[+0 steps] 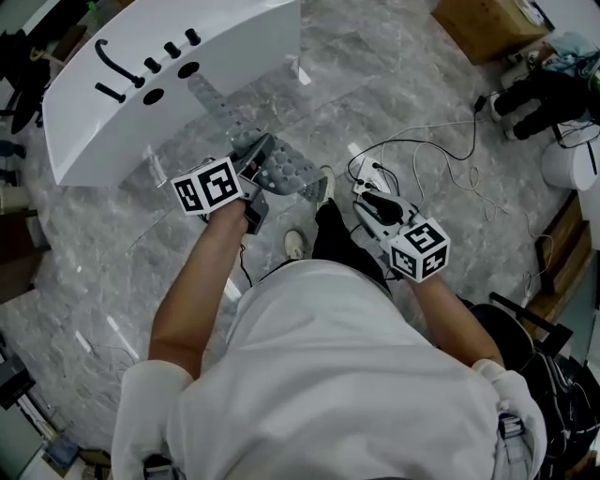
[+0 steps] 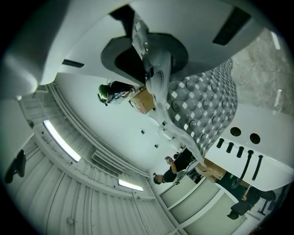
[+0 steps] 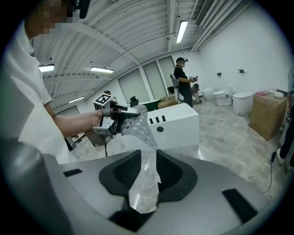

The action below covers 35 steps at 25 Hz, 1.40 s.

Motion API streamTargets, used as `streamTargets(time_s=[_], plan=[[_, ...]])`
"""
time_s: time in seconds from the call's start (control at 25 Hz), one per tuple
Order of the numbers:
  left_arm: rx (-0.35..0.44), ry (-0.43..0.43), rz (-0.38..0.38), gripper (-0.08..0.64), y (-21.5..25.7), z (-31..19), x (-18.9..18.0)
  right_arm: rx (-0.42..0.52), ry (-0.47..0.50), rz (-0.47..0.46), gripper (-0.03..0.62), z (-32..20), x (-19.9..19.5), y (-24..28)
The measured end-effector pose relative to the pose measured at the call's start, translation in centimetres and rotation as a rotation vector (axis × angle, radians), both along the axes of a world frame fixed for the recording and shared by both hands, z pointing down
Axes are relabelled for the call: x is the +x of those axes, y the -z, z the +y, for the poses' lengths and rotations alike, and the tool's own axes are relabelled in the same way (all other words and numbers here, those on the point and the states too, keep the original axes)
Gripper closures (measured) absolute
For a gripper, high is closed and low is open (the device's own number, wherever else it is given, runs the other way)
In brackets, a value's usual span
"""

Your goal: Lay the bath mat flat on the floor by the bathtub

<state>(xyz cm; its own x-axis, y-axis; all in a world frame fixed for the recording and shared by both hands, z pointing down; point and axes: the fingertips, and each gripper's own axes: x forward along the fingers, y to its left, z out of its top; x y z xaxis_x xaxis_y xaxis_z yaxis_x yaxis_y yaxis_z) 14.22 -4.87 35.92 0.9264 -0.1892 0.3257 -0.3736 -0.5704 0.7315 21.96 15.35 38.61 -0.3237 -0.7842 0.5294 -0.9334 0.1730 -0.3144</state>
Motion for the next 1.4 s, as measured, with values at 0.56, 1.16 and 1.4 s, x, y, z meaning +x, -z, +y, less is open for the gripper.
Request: streamTargets(time_s=[0.56,1.16,1.4], plan=[[-0.051,0.008,-0.111,0.528,-5.0,-15.0,17.8,-0.023,0.018,-0.131,0.486,-15.4,13.8,-3.0],[-0.067,0.015,-0.061,0.528,-16.4,-30.8,33.9,-0.196,-0.025,-0.159,0.491,-20.9,18.0,-8.7],[-0.099,0.03,-0.064,0.528,-24.5,-34.7,30.8,-0.287,0.016,-0.185,0.495,-22.6,13.4,-11.5]])
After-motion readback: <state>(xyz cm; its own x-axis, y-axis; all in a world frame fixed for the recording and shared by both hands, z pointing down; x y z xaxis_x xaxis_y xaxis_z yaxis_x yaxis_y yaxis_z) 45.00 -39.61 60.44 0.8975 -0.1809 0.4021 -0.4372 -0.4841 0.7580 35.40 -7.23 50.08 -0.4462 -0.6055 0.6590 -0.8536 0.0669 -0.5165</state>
